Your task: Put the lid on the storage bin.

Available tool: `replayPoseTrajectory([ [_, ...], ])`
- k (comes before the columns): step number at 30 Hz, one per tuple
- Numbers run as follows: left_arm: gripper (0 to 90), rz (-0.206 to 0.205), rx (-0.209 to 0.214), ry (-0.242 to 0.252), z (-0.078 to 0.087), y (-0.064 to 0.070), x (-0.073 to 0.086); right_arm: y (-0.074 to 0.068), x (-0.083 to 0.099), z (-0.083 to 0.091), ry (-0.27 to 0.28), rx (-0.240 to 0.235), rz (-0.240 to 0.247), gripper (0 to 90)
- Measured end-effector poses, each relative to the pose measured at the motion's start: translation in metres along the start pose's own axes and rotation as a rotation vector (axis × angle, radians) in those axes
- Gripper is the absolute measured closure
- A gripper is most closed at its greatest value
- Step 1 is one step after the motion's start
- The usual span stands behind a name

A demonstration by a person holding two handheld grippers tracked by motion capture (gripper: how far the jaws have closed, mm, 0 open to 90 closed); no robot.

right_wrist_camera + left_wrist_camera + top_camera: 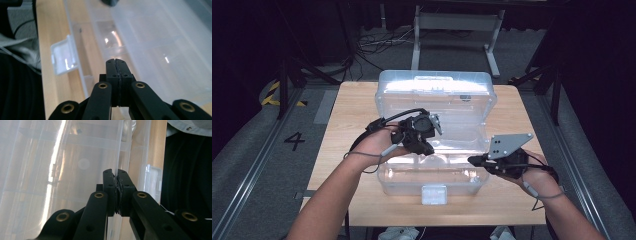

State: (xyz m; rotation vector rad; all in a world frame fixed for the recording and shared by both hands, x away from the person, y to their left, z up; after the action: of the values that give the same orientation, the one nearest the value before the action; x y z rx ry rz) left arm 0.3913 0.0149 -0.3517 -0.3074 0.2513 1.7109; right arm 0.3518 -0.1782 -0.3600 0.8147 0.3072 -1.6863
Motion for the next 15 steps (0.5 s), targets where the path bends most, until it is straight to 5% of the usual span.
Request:
replayPoseTrajectory([
  [15,86.8,0.008,-0.016,-0.015,-0.002,0.007,0.001,0.042,-0.002,0.019,0.175,0.145,-0.142,90.0],
])
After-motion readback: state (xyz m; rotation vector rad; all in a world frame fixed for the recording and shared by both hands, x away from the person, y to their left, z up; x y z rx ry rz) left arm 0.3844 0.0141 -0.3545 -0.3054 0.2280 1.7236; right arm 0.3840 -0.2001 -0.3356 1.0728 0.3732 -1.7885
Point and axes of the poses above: each handheld gripper's, and its own axes: z roughly backward along the jaws, x roughly out of its underside, y roughly to its right, the point moved 6 cm from there along -z, roughly forward along the jaws, and after that the axes turned 4 degrees about -y, right-handed, at the moved point
